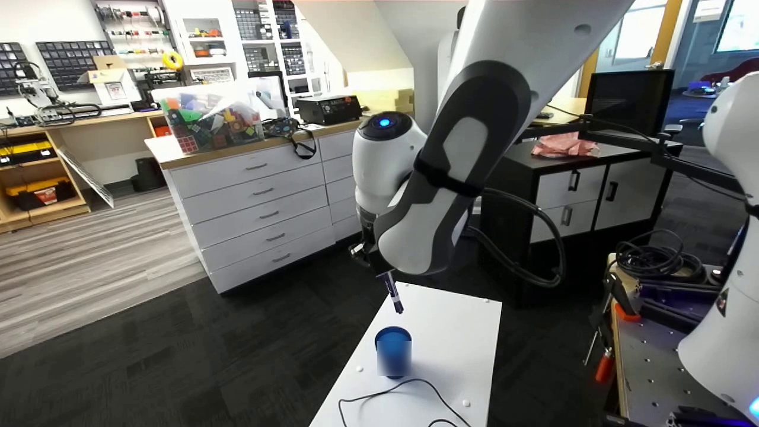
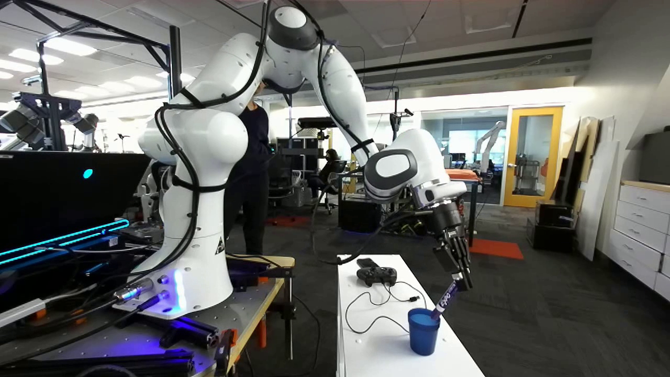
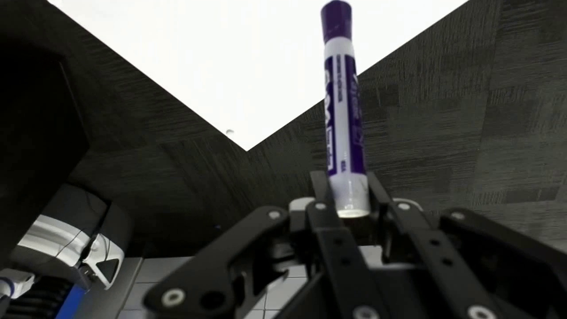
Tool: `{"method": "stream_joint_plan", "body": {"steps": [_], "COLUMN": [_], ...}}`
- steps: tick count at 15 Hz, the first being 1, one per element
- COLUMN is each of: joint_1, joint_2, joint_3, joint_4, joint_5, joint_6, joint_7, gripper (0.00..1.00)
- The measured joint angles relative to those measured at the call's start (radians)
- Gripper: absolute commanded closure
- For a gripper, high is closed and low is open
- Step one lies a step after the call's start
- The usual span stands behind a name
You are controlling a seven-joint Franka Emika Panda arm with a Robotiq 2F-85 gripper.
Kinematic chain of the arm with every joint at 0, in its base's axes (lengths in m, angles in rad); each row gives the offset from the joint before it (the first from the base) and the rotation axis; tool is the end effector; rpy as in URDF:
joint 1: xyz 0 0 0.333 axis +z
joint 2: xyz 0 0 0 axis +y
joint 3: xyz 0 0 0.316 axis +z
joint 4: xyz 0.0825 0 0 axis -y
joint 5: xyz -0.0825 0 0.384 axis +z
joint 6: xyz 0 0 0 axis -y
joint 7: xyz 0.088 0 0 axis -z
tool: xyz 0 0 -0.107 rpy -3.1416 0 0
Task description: Remove the marker from the cup and put it on the table
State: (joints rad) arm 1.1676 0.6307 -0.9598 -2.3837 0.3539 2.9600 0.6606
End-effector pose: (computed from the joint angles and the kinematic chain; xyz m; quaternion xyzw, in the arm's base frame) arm 0.5184 0.0634 0.2028 0.9219 -0.3071 0.2058 0.1161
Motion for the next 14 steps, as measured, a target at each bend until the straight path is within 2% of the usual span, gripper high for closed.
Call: {"method": "stream_joint_plan", "body": {"steps": [4,7,10,14], "joint_1": [0.005,-0.018,-0.08,-0.242], "joint_2": [-0.031,-0.053,-0.078,-0.134], "joint_3": [-0.053,-0.041,0.015,0.162], "joint_4": [-0.008,-0.024,-0.038,-0.052], "joint_5": [-0.026,-0.043,-0.062,-0.084], "joint_6": [-0.038,-0.063,-0.07,-0.069], "joint_7": [0.002,0.002,-0.004,-0.064], "gripper": [0.93,0.93,0.93,0.93]}}
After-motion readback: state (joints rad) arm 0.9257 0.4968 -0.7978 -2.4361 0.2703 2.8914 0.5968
